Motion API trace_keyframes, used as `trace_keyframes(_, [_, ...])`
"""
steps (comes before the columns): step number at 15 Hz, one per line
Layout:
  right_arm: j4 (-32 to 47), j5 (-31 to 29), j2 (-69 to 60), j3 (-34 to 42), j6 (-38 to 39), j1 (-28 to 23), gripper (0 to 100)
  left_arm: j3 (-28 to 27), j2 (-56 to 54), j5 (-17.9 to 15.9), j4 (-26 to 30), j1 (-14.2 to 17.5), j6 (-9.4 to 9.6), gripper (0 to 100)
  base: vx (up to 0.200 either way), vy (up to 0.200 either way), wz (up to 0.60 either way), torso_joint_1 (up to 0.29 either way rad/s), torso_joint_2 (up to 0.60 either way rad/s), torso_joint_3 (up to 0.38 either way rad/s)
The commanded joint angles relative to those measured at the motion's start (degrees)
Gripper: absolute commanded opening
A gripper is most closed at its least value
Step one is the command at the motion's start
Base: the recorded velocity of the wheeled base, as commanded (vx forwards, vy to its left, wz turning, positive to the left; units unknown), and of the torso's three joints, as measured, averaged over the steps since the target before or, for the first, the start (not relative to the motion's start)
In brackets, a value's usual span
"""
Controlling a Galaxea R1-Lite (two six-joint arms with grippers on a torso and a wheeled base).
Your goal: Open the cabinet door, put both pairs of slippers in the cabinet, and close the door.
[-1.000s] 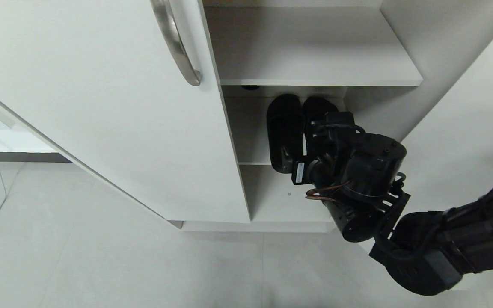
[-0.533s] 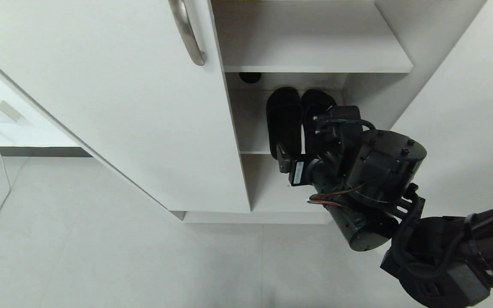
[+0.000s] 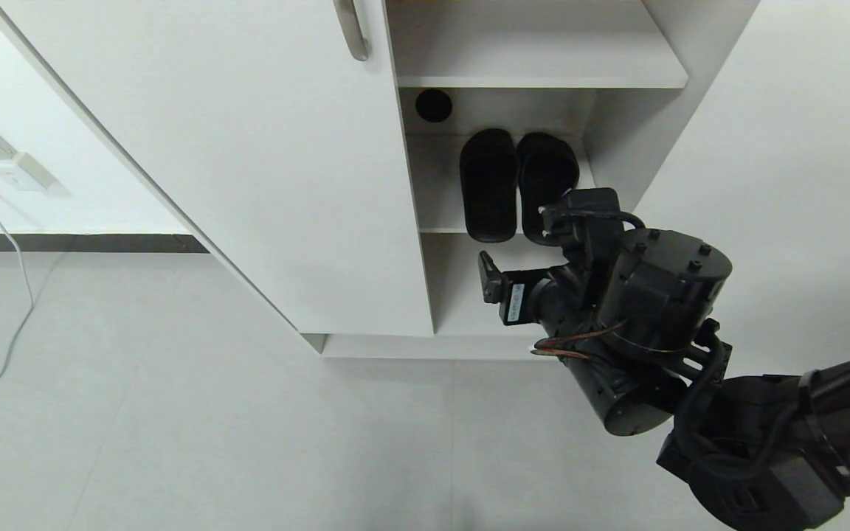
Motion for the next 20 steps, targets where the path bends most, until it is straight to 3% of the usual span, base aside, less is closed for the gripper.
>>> trace_keyframes(1, [0.0, -0.1, 0.1, 0.1, 0.0, 0.1, 100, 0.0, 0.1, 0.0, 0.0, 0.0, -0.07, 0, 0.0, 0.0, 0.0, 0.0, 0.0, 0.0])
trace_keyframes(11, [0.0, -0.2, 0.4, 0.4, -0.2, 0.2, 100, 0.0, 0.1, 0.0, 0.1, 0.0, 0.02, 0, 0.0, 0.0, 0.0, 0.0, 0.0, 0.007])
trace_keyframes(20, [0.0, -0.2, 0.4, 0.9, -0.3, 0.1, 100, 0.0, 0.1, 0.0, 0.1, 0.0, 0.02, 0, 0.0, 0.0, 0.0, 0.002, 0.0, 0.191])
